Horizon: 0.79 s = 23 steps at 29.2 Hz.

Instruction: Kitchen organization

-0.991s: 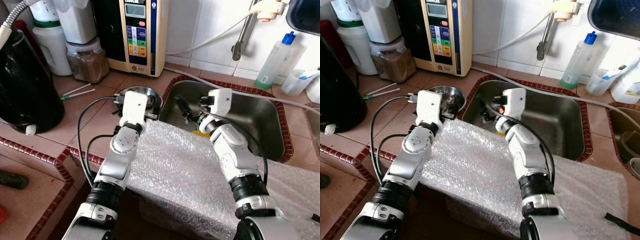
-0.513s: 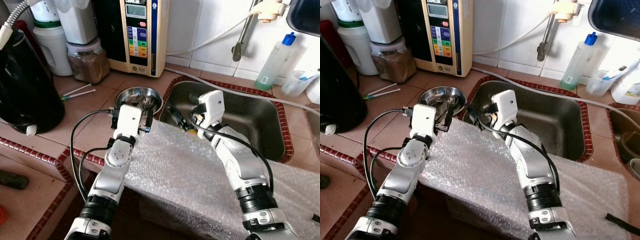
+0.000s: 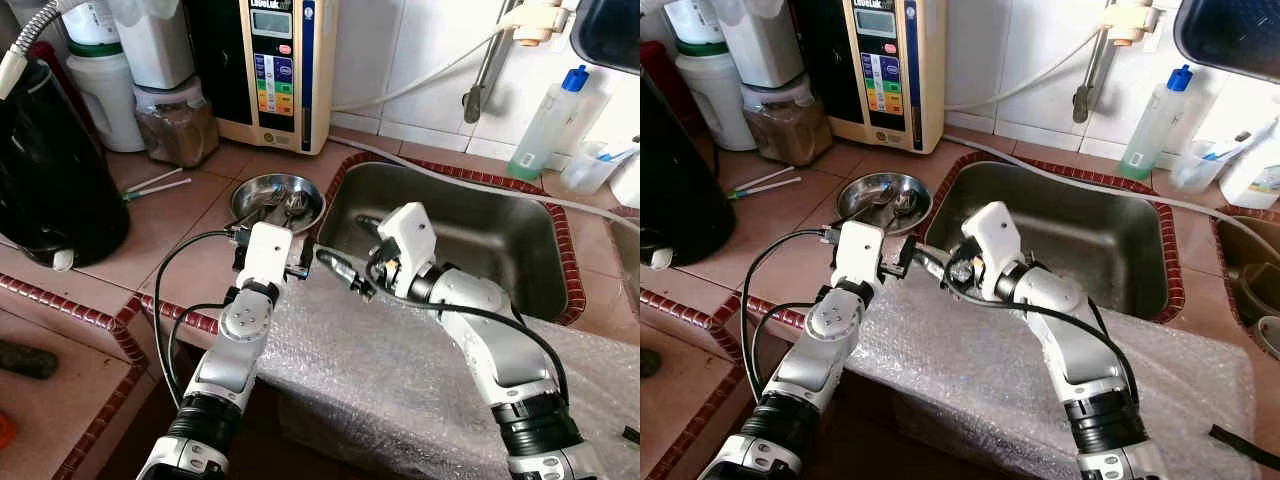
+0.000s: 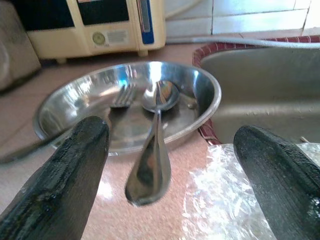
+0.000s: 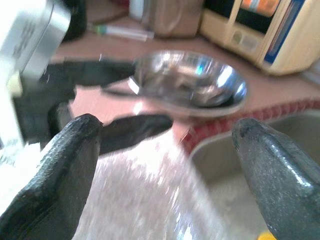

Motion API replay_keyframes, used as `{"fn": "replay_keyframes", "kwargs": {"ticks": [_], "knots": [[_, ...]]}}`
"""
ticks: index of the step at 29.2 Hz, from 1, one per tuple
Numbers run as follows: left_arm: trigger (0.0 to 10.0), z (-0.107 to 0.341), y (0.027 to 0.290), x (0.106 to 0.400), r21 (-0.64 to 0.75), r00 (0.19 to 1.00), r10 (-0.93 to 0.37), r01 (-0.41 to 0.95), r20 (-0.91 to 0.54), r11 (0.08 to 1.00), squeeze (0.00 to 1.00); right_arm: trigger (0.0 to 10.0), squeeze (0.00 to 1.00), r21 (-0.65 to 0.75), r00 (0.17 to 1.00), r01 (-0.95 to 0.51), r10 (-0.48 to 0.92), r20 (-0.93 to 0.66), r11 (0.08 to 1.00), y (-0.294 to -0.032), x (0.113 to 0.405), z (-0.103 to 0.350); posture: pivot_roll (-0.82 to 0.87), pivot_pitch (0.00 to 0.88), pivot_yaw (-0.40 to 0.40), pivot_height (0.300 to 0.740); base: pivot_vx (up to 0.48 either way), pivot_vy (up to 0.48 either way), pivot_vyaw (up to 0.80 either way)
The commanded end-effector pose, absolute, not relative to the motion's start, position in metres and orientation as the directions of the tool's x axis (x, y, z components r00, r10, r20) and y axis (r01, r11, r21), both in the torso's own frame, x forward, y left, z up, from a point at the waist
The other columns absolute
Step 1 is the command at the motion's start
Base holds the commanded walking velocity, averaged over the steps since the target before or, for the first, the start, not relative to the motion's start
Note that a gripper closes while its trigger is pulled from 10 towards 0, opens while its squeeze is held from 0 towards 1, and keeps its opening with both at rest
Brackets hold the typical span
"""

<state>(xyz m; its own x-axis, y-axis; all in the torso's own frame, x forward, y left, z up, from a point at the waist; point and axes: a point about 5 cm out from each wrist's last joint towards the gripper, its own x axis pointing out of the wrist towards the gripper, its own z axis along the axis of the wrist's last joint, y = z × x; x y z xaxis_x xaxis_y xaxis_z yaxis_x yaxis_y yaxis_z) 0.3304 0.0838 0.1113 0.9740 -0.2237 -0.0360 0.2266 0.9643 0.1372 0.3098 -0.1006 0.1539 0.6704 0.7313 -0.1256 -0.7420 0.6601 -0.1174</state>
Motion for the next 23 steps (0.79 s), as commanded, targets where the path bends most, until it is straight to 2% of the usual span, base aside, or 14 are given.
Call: {"fn": "replay_keyframes", "kwargs": {"ticks": [1, 5, 6, 7, 8, 9, 10, 12, 14, 23], "knots": [[10.0, 0.1075, 0.0824, 0.3292, 0.115, 0.971, -0.231, 0.238, -0.066, 0.965, 0.0, 10.0, 0.0, -0.125, 0.657, -0.754, 0.741, -0.138, 0.645, -0.1001, 0.3071, 0.1558, 0.03, 0.0, -0.006, 0.74, 0.0, 0.0, 0.0], [10.0, 0.1067, 0.0817, 0.3308, 0.091, 0.97, -0.229, 0.237, -0.085, 0.967, 0.0, 10.0, 0.0, -0.142, 0.658, -0.753, 0.736, -0.158, 0.642, -0.1014, 0.3068, 0.1523, 0.03, 0.0, -0.005, 0.74, 0.0, 0.0, 0.0], [9.5, 0.1061, 0.0814, 0.3312, 0.086, 0.969, -0.229, 0.237, -0.094, 0.968, 0.0, 10.0, 0.0, -0.145, 0.658, -0.753, 0.736, -0.159, 0.641, -0.1013, 0.3067, 0.1527, 0.03, 0.0, -0.004, 0.74, 0.0, 0.0, 0.0], [9.5, 0.1061, 0.0814, 0.3312, 0.086, 0.969, -0.229, 0.237, -0.094, 0.968, 0.0, 10.0, 0.0, -0.145, 0.658, -0.753, 0.736, -0.159, 0.641, -0.1013, 0.3067, 0.1527, 0.03, 0.0, -0.004, 0.74, 0.0, 0.0, 0.0], [6.9, 0.1057, 0.081, 0.332, 0.071, 0.969, -0.224, 0.231, -0.101, 0.97, 0.0, 10.0, 0.0, -0.141, 0.657, -0.754, 0.737, -0.158, 0.642, -0.101, 0.3067, 0.1541, 0.03, 0.0, -0.004, 0.74, 0.0, 0.0, 0.0], [6.2, 0.1058, 0.0811, 0.3326, 0.067, 0.969, -0.223, 0.23, -0.104, 0.971, 0.0, 10.0, 0.0, -0.139, 0.657, -0.754, 0.737, -0.159, 0.642, -0.1007, 0.3067, 0.1546, 0.03, 0.0, -0.002, 0.74, 0.0, 0.0, 0.0], [6.2, 0.1058, 0.0811, 0.3326, 0.067, 0.969, -0.223, 0.23, -0.104, 0.971, 0.0, 10.0, 0.0, -0.139, 0.657, -0.754, 0.737, -0.159, 0.642, -0.1007, 0.3067, 0.1546, 0.03, 0.0, -0.002, 0.74, 0.0, 0.0, 0.0], [1.7, 0.106, 0.0819, 0.3355, 0.05, 0.969, -0.22, 0.227, -0.115, 0.973, 0.0, 10.0, 0.0, -0.135, 0.656, -0.754, 0.734, -0.174, 0.642, -0.1004, 0.3058, 0.1514, 0.03, 0.0, -0.002, 0.74, 0.0, 0.0, 0.0], [0.0, 0.1043, 0.0819, 0.3363, 0.048, 0.966, -0.224, 0.232, -0.128, 0.972, 0.0, 10.0, 0.0, -0.134, 0.655, -0.755, 0.735, -0.177, 0.641, -0.0997, 0.3049, 0.1503, 0.03, 0.0, -0.002, 0.74, 0.0, 0.0, 0.0], [0.0, 0.1022, 0.0774, 0.3386, 0.037, 0.962, -0.234, 0.242, -0.142, 0.97, 0.0, 10.0, 0.0, -0.136, 0.651, -0.759, 0.737, -0.182, 0.637, -0.0973, 0.3051, 0.1492, 0.03, 0.0, 0.001, 0.74, 0.0, 0.0, 0.0]]}}
